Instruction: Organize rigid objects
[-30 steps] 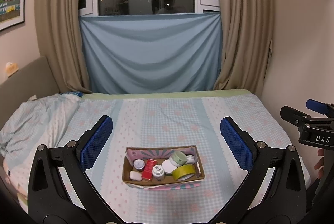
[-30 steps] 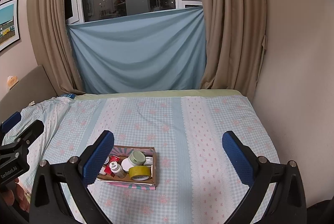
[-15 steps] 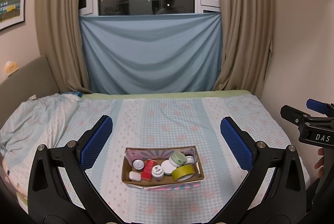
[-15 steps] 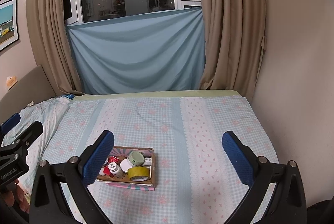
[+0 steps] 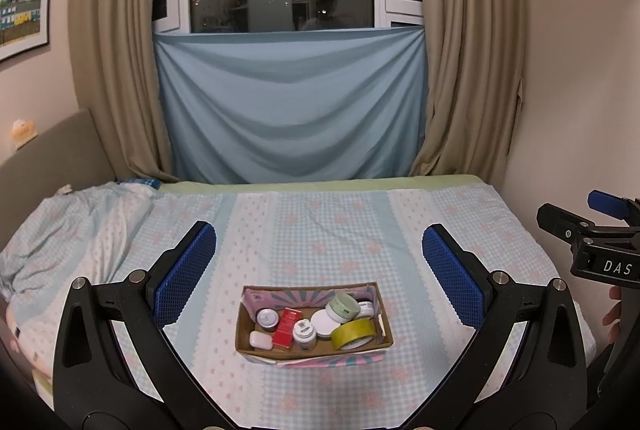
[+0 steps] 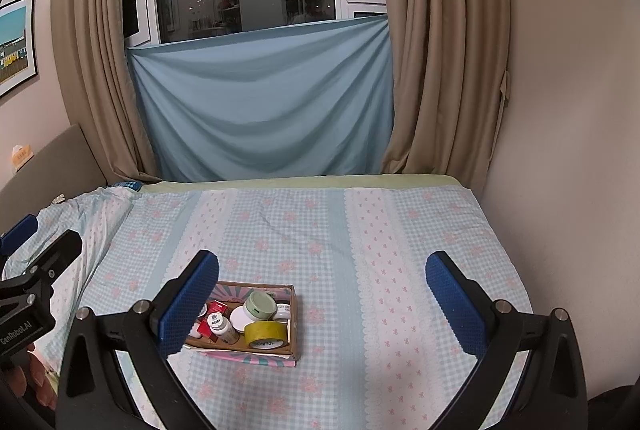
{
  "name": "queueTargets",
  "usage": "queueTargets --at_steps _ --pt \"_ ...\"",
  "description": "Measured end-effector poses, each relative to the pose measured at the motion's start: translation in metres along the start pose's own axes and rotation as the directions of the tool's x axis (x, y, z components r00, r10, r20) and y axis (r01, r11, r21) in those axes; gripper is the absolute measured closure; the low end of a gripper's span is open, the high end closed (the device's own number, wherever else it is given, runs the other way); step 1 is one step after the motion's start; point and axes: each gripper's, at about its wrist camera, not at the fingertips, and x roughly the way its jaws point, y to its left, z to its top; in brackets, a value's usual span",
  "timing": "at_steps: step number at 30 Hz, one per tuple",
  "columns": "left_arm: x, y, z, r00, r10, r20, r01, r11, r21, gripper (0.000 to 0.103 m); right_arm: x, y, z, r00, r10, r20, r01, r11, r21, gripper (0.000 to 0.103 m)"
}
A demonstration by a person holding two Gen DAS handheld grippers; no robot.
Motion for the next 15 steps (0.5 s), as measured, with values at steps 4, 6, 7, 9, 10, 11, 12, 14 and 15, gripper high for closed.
queueTargets --at_steps 4,6,7,9,10,11,12,14,15 --pt "-0.0006 0.0007 -0.0003 1.000 0.001 0.001 -0.001 1.000 -0.002 0.000 -0.0001 -0.0006 0.0001 1.000 0.000 0.001 0.000 1.000 -0.001 0.000" --pt "-0.0008 0.0012 -0.0002 1.000 0.005 0.003 -0.005 1.000 -0.003 0.000 0.0000 -0.0009 -0.0001 1.000 0.000 0.001 0.000 1.000 -0.001 0.000" --pt "-0.0011 0.0011 -0.0004 1.000 0.009 0.004 -0.009 1.000 -0.005 0.000 0.0000 -0.0011 -0.0001 1.000 0.000 0.001 0.000 1.000 -0.002 0.000" --pt "-0.0013 0.0009 -0.0001 1.000 0.018 0.005 -0.018 1.000 -0.008 0.000 0.0003 -0.0003 -0.0001 1.000 0.000 0.001 0.000 1.000 0.000 0.000" --pt "-0.0015 0.0006 0.0000 1.000 0.021 0.007 -0.021 1.000 -0.007 0.000 0.0001 -0.0003 -0.0003 1.000 -0.001 0.001 0.001 1.000 0.000 0.000" --pt "-0.0019 0.0000 -0.0002 1.000 0.027 0.010 -0.027 1.000 -0.006 0.000 0.0000 -0.0003 -0.0003 1.000 -0.001 0.002 0.001 1.000 -0.001 0.000" --pt "-0.0027 -0.0008 -0.0001 0.999 0.035 0.015 -0.035 0.999 -0.005 0.000 0.0001 -0.0002 -0.0002 1.000 -0.001 0.002 0.001 1.000 -0.001 0.000" --pt "-0.0052 -0.0026 0.0001 0.998 0.053 0.031 -0.053 0.999 0.001 0.000 0.0003 0.0000 -0.0001 1.000 -0.001 0.002 0.001 1.000 0.000 0.000" --pt "-0.0063 -0.0034 0.0002 0.998 0.056 0.039 -0.056 0.998 0.004 0.000 0.0000 0.0000 -0.0004 1.000 -0.001 0.002 0.001 1.000 0.001 0.000"
